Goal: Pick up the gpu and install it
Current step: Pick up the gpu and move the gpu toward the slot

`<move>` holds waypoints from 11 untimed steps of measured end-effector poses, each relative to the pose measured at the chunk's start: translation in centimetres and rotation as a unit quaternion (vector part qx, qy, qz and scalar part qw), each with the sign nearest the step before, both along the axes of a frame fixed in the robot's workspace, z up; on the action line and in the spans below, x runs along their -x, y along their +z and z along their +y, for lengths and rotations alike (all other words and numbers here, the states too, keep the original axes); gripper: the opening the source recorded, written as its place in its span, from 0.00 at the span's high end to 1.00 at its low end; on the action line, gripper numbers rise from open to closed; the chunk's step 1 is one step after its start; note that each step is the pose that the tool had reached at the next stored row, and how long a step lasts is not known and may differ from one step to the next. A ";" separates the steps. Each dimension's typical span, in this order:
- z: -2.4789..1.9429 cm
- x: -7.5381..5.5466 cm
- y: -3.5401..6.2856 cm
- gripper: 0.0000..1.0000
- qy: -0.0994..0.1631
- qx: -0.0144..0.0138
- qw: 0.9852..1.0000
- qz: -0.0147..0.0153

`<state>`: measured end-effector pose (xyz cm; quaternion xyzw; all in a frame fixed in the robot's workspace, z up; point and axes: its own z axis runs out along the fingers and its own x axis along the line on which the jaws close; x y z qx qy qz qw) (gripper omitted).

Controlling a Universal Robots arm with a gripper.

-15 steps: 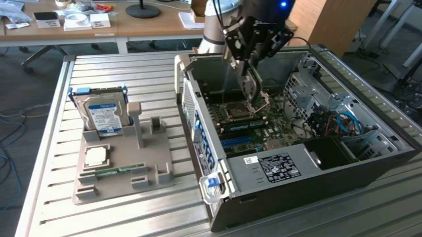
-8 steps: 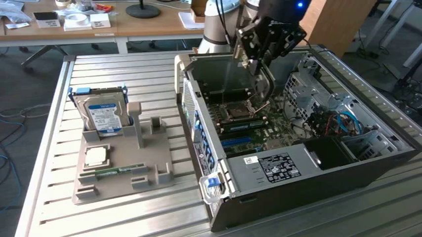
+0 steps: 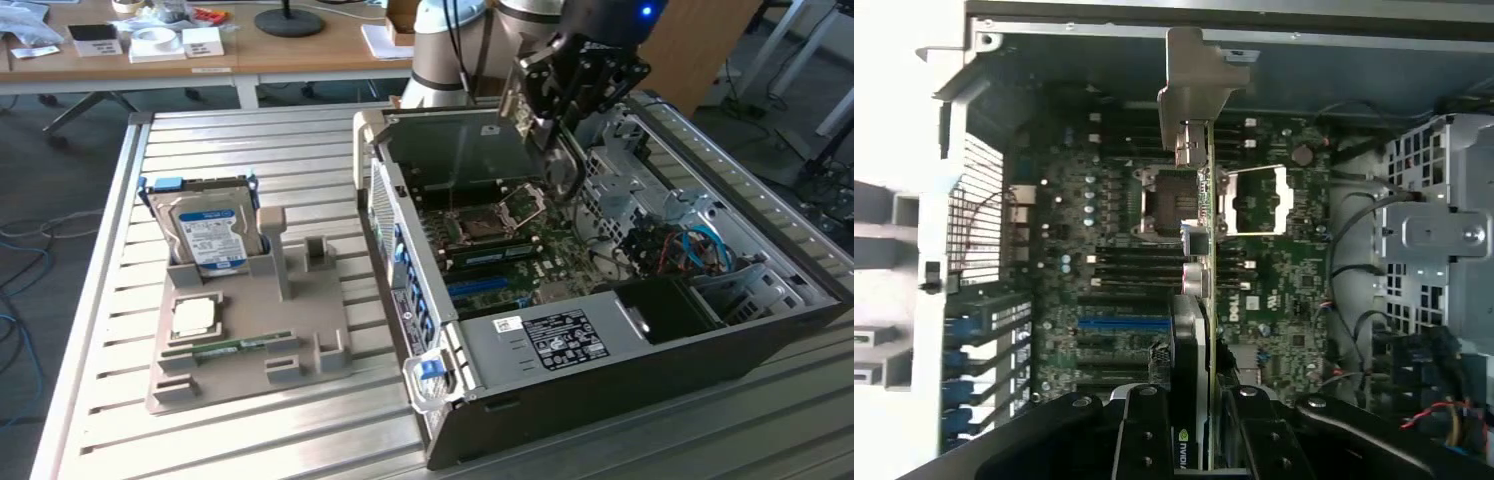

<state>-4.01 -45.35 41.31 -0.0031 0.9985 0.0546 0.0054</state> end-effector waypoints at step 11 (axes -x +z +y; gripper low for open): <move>0.00 -1.8 0.00 0.73 0.000 0.000 1.000 0.000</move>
